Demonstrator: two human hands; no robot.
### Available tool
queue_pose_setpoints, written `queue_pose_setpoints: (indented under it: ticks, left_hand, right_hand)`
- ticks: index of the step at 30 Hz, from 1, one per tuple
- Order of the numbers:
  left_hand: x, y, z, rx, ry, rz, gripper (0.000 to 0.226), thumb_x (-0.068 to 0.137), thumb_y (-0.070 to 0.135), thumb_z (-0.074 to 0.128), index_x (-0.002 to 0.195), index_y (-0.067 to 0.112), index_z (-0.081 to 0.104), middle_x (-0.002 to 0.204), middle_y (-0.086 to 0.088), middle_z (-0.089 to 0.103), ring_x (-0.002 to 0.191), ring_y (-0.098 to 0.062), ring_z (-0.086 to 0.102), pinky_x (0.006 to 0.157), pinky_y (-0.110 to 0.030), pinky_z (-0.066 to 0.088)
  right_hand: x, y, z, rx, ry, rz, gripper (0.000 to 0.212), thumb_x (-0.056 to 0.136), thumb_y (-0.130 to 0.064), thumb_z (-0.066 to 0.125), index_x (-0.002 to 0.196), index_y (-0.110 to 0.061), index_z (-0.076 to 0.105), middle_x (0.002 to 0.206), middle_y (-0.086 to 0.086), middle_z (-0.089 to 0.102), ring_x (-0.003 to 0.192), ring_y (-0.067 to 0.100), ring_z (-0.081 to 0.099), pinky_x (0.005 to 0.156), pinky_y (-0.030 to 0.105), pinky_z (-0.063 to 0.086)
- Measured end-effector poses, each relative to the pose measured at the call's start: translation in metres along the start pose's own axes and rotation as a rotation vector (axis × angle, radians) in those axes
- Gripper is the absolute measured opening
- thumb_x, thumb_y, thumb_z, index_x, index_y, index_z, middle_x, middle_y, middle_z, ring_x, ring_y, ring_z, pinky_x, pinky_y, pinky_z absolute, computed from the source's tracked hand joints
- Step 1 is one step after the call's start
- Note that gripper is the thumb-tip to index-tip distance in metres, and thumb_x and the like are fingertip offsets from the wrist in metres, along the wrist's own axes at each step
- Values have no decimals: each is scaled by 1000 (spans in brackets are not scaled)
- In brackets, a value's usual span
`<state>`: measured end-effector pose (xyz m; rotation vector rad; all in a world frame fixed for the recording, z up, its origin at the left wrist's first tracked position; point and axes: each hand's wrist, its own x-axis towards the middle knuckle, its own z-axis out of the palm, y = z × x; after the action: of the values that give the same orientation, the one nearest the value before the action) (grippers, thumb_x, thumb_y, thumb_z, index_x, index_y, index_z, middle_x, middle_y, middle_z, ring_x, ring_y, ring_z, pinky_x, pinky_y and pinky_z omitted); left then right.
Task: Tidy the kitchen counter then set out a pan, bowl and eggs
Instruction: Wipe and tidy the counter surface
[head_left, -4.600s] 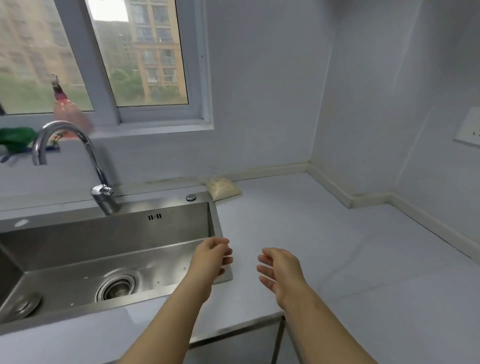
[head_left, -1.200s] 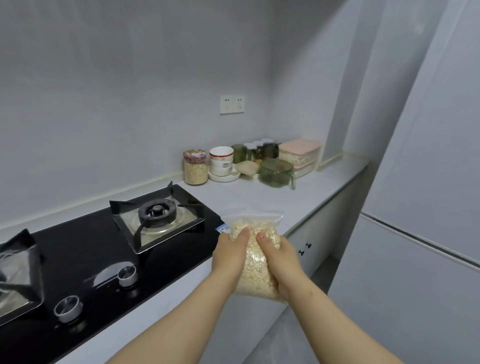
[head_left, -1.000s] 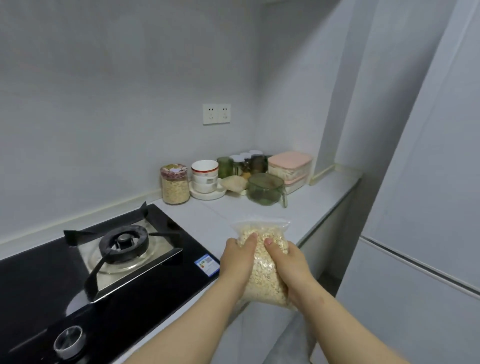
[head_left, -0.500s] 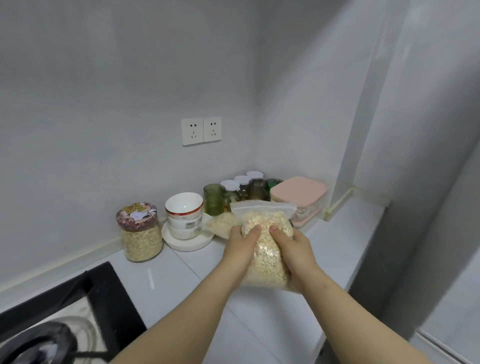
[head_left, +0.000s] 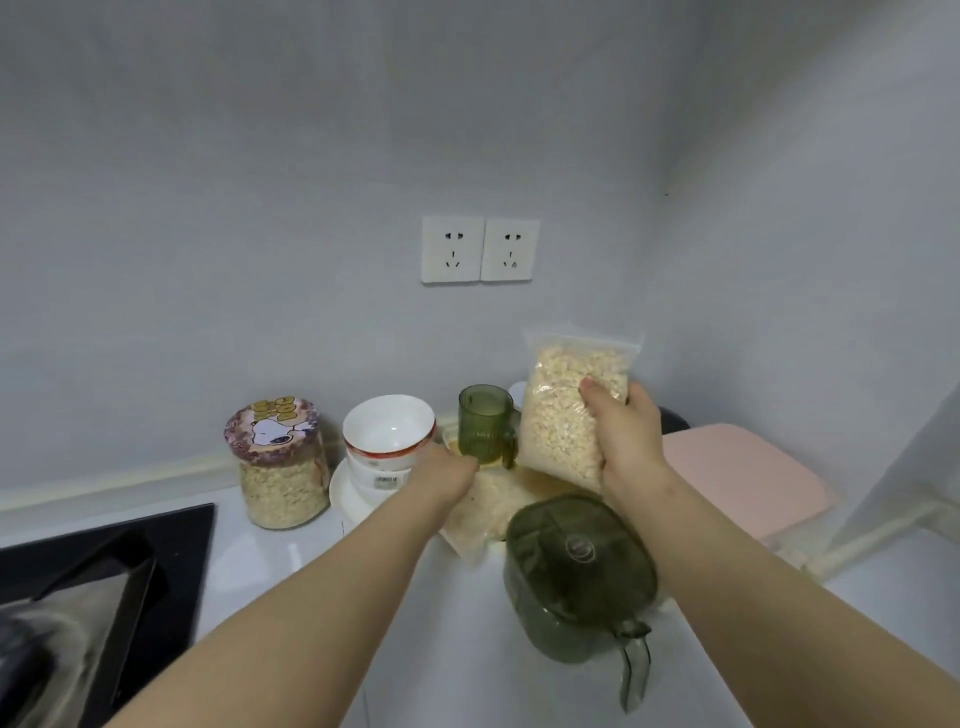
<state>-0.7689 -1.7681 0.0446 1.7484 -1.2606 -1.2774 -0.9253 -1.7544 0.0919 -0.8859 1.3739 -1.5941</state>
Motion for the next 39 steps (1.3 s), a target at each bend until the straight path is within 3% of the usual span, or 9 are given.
queue_pose_setpoints:
  ticks: [4,9,14,17,23,26,30,34,39]
  left_hand:
    - [18,-23,17,332,72,-115,44,90,25,48,130,8,42,136,-14,45,119,-29,48,101,-38,43]
    - [26,-34,30,411,162,-226,46,94,21,41,138,11,32,148,-19,20,129,-35,35,107,-41,34]
    - [41,-23,35,16,341,-157,19,89,4,39,104,15,46,127,-19,38,93,-30,44,84,-36,44]
    - [52,-9,36,-126,371,-69,25,82,-4,42,86,20,45,114,-16,49,90,-27,46,68,-30,42]
    - [67,20,56,-359,261,-44,34,79,-13,47,78,20,43,95,-13,45,77,-23,44,54,-25,34]
    - [74,32,68,-590,208,-152,33,82,-16,45,82,16,43,91,-11,42,82,-26,43,60,-28,39]
    - [77,47,77,-760,173,-231,40,83,-19,46,114,6,48,86,-12,45,80,-24,46,55,-27,43]
    - [76,57,79,-865,132,-322,25,85,-15,50,104,1,52,98,-15,50,80,-20,50,35,-20,49]
    - [68,63,72,-951,94,-381,22,88,-11,50,106,2,52,81,-12,45,69,-18,46,36,-22,49]
  right_hand:
    - [27,5,-3,-32,-22,-6,13,90,-18,58,80,-24,53,89,3,62,93,29,62,88,50,52]
    - [56,17,-8,-68,-59,-53,17,91,-15,57,79,-26,52,85,-3,58,89,22,58,82,38,49]
    - [80,29,-7,-73,-138,16,17,89,-10,58,81,-24,54,91,3,62,94,28,61,87,45,50]
    - [91,37,-4,-99,-158,50,18,86,-6,58,80,-23,56,95,8,63,101,34,60,93,50,48]
    - [109,55,-11,-312,-189,51,19,82,3,56,80,-15,50,80,4,52,73,23,53,63,27,39]
    - [114,49,-8,-408,-243,77,24,83,6,49,85,-18,46,74,1,44,53,13,38,45,21,28]
    - [123,37,-11,-596,-416,81,29,83,-2,53,106,-18,45,74,2,46,58,13,42,49,22,32]
    - [128,37,-19,-938,-443,-77,12,81,-3,57,76,-14,52,80,2,54,78,17,51,55,18,34]
    - [130,38,-27,-703,-407,-135,26,82,-3,59,63,-17,49,68,-3,54,67,15,52,61,24,42]
